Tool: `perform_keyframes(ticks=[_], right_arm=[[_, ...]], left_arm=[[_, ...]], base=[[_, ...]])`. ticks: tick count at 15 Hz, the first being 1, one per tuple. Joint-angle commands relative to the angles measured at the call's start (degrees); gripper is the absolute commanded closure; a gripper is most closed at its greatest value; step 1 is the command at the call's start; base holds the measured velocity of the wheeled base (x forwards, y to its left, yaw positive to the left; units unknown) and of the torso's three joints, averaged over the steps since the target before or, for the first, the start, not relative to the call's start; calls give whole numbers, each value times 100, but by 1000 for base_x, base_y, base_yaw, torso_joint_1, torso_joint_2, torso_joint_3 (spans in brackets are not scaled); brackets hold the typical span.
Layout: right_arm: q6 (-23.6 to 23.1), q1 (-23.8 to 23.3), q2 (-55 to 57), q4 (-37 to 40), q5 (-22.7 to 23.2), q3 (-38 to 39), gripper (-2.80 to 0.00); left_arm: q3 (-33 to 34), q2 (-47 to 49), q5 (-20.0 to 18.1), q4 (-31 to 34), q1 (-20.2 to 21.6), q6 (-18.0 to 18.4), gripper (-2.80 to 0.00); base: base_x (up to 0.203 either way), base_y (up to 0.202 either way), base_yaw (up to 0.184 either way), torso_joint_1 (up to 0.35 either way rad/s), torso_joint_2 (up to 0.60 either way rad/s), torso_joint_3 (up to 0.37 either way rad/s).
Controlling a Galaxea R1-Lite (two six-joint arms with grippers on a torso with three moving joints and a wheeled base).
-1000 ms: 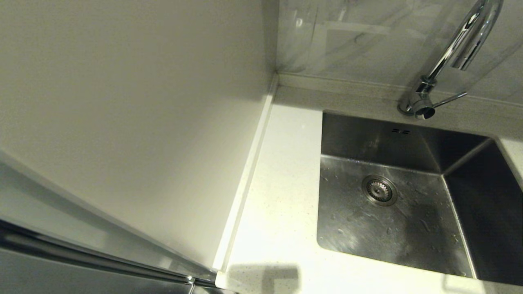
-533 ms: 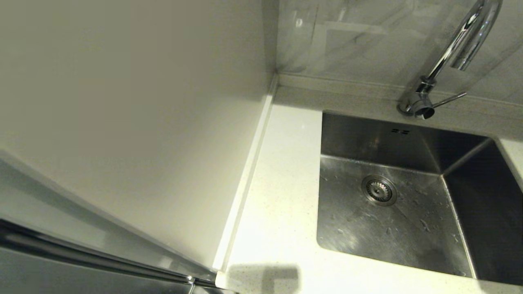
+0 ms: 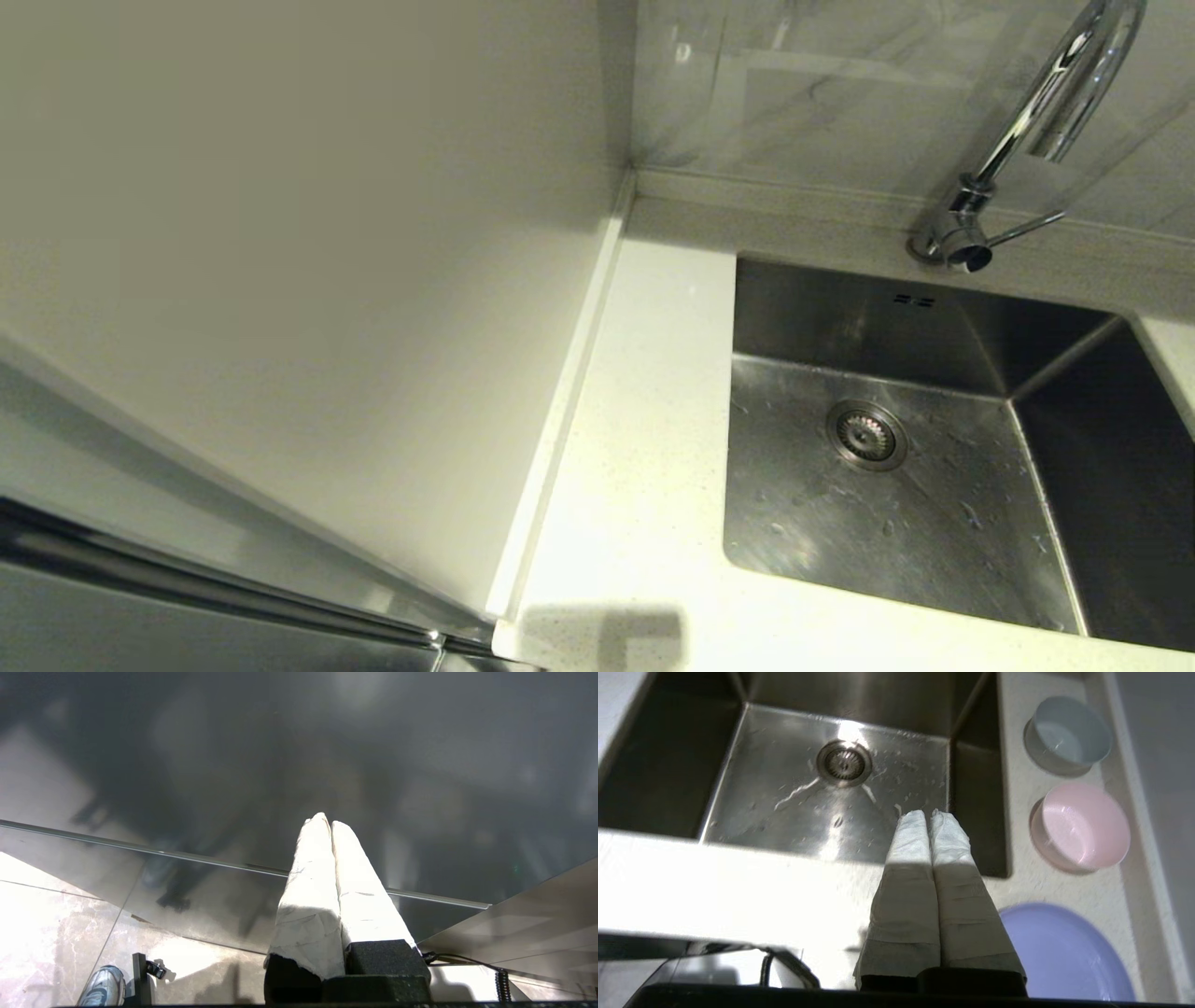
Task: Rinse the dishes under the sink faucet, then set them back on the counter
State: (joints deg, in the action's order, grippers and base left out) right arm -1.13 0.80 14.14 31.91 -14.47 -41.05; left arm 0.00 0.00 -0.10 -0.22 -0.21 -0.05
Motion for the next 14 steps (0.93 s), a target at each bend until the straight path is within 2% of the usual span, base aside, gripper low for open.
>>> perform_keyframes(ticks=[1,4,5,7,9,11,12,14], right_arm=[[40,-49,-782,130,76,222,0],[110,-54,-1418,484,471,505,0],[297,-55,-1417,460,546,658,0],[390,-55,-1416,147,624,1198,0],[364,-57,-1419,-617,756,2224,0],[252,-59,-1418,-1737,894,3212,0],[176,-60,-1418,-2231,1103,3581,0],[-19,-54,-1415,-2628,1395,3898,0]], left_arm=[[18,0,1,-4,3,-4,0],[18,0,1,-4,3,-4,0],[18,0,1,-4,-5,-4,0],[17,0,1,-4,-3,-4,0],[18,0,1,-4,-6,-4,0],[18,0,1,-4,-2,-4,0],[18,0,1,-4,3,-4,0],[18,0,1,-4,2,-4,0]], base=[[0,0,0,0,0,0],[0,0,0,0,0,0],[0,0,0,0,0,0],[0,0,0,0,0,0],[0,0,0,0,0,0],[0,0,0,0,0,0],[0,0,0,0,0,0],[0,0,0,0,0,0]])
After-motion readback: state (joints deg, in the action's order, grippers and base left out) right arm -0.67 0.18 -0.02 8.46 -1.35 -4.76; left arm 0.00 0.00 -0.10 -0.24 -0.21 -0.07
